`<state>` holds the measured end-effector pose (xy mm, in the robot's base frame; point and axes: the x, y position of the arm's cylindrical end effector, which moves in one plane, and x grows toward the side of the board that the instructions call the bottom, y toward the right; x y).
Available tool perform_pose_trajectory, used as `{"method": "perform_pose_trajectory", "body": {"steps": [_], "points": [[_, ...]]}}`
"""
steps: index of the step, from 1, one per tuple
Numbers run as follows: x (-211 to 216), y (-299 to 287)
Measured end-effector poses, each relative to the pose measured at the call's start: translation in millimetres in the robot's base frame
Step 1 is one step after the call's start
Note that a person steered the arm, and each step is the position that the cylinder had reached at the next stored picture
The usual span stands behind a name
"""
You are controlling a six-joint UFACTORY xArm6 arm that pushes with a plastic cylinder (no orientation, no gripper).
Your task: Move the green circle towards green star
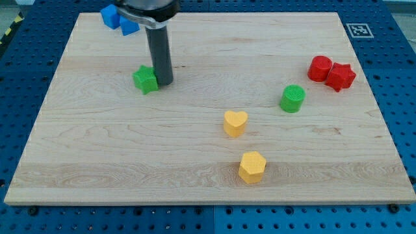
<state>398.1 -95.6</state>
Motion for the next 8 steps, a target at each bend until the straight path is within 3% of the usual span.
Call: {"method": "perform_pose_trajectory", "body": {"steps": [2,3,6,7,8], "points": [[0,-49],[0,-25],[-2,199],[5,243],[15,252]]}}
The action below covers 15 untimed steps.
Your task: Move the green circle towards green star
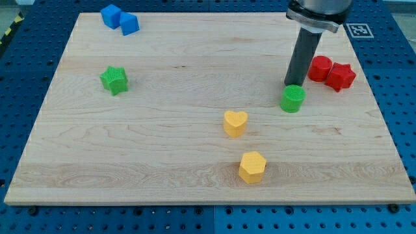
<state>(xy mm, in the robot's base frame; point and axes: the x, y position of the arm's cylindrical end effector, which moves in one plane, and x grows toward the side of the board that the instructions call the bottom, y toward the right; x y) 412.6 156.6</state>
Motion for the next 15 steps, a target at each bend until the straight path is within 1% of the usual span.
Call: {"method": "perform_pose_trajectory", "body": {"steps": [1,3,4,7,11,12,13,15], "points": [[7,9],[40,42],[39,38],[39,-26],[35,-160],[29,-193],[9,-220],[-26,-214]]}}
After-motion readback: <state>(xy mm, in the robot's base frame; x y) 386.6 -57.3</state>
